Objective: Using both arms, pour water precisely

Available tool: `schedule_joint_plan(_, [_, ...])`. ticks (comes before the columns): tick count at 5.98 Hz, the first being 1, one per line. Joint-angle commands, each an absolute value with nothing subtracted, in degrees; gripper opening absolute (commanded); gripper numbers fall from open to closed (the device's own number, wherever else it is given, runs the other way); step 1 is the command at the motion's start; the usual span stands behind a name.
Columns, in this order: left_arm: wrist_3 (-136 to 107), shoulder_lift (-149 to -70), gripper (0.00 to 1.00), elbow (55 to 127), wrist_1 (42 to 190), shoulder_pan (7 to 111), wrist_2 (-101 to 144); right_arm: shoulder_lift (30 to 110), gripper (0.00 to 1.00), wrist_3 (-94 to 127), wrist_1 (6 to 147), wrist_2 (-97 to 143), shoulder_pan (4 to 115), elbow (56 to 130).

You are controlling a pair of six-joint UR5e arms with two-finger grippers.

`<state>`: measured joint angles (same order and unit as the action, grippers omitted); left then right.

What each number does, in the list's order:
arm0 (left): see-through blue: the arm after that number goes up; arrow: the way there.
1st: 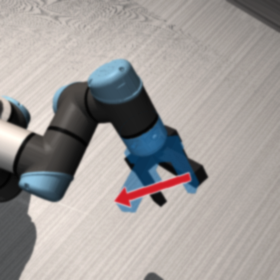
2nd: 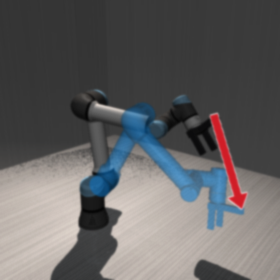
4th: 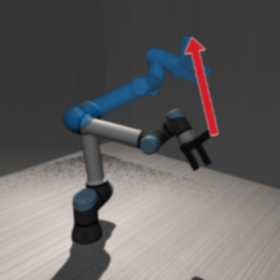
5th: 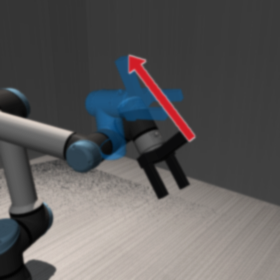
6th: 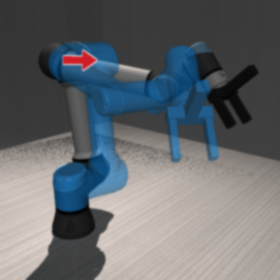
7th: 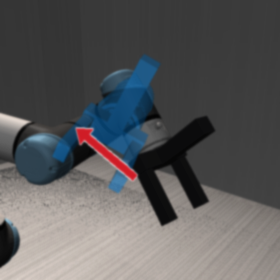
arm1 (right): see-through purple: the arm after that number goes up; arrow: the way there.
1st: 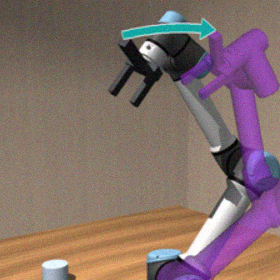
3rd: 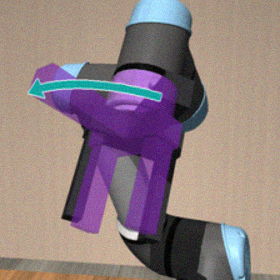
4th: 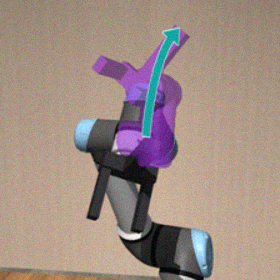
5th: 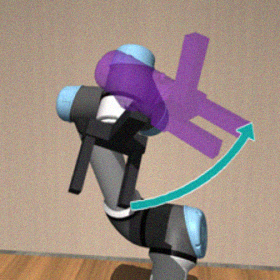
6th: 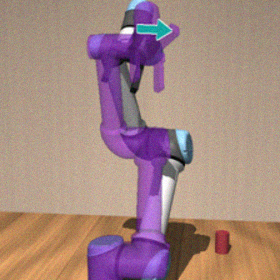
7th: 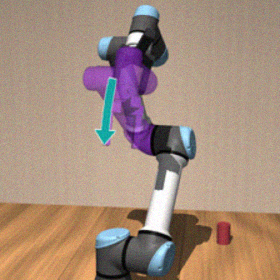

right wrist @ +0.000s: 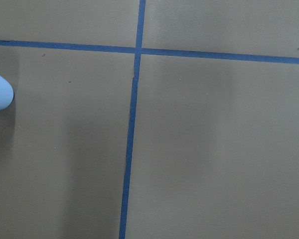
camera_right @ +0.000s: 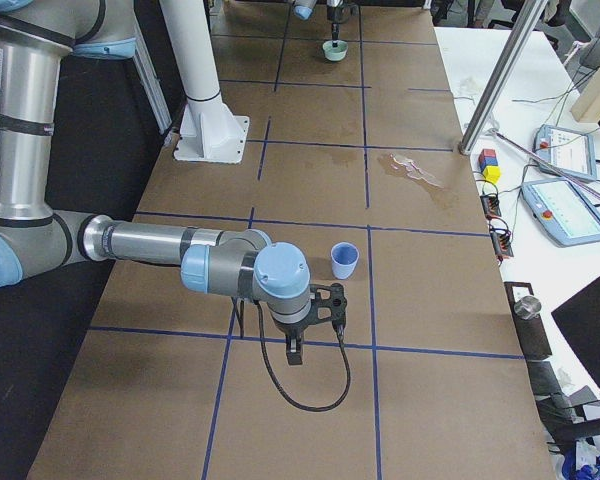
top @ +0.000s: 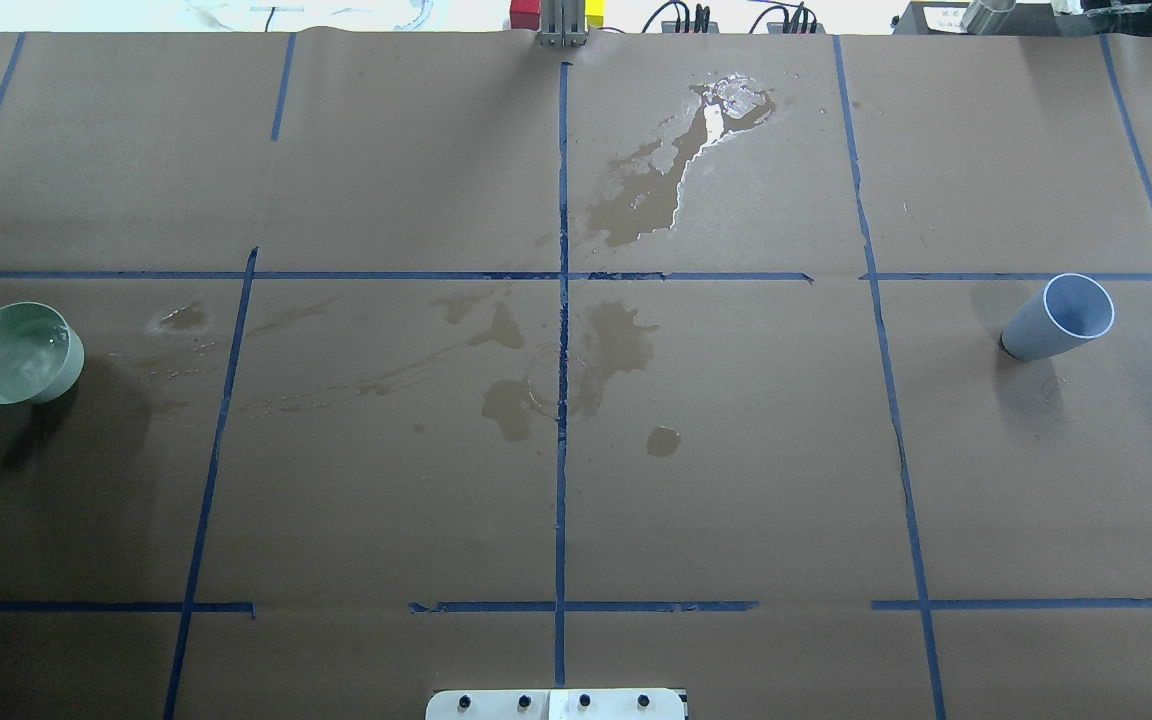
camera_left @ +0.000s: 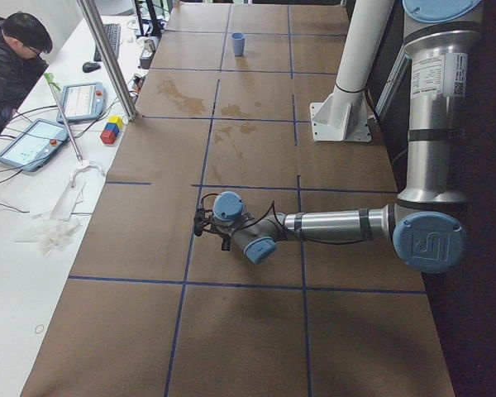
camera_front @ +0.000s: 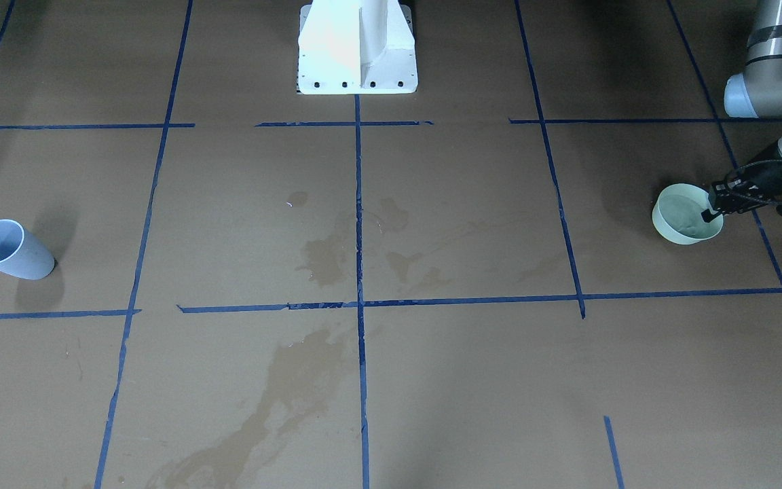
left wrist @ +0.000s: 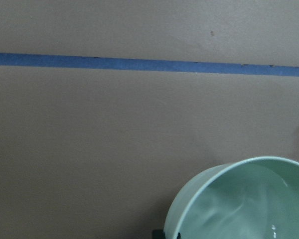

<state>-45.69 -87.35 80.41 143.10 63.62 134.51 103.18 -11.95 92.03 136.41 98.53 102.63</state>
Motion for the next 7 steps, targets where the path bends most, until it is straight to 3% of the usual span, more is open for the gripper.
schedule_joint_plan(1, [-45.9,-88.6,0.00,79.3,143.0,63.5,134.6,103.2,1.00,-12.0,92.0,136.4,98.5,102.6])
schedule_joint_plan(2, [-45.9,-88.7,0.10,79.2,143.0,63.5,134.6,103.2,1.00,-12.0,92.0,136.4,98.5,102.6])
schedule_joint_plan(5, [-45.8,-90.2,1.00,80.2,142.7,63.5,135.0,103.2,1.00,-12.1,92.0,136.3,98.5,102.7])
schedule_joint_plan(7, [-45.0,-90.0,1.00,80.8,142.0,64.1,137.4,103.2,1.00,-11.9,90.1,136.5,98.5,102.7])
